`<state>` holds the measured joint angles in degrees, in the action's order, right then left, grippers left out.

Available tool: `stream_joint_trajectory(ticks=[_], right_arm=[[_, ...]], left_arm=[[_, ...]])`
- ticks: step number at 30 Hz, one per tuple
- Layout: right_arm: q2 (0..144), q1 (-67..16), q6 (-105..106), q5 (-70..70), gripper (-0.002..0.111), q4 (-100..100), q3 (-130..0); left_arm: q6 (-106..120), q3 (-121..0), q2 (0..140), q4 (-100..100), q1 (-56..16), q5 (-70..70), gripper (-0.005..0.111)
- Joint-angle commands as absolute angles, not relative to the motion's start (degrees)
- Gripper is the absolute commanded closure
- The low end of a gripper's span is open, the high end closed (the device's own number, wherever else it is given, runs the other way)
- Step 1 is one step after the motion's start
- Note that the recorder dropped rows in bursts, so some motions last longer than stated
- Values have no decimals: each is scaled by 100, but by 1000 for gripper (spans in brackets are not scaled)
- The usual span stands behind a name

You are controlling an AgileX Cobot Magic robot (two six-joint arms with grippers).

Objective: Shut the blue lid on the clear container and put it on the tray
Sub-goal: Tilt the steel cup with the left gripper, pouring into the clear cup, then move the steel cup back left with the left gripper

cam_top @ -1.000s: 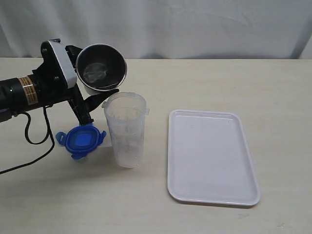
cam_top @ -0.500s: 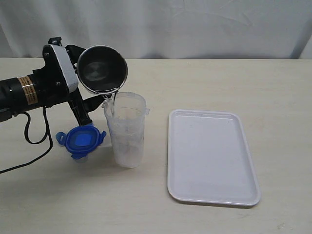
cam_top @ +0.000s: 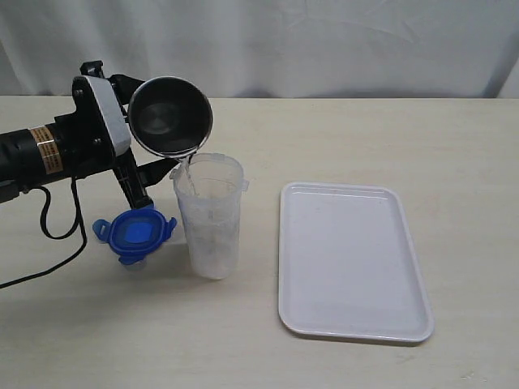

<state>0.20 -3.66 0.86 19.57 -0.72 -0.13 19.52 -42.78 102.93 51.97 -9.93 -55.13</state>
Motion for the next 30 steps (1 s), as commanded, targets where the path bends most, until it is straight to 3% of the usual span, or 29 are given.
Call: stream_joint_trajectory(ticks=[1,19,30], right_arm=[[0,-348,76,1959,104,-65,0],[0,-348,76,1959,104,-65,0],[0,-348,76,1959,104,-65,0]], left_arm=[[1970,-4364,10201,4894,-1005,-5908,107],[1878,-4364,10201,4902,-1005,-5871,107],[241,-4364,10201,4853,-1005,-5881,107]])
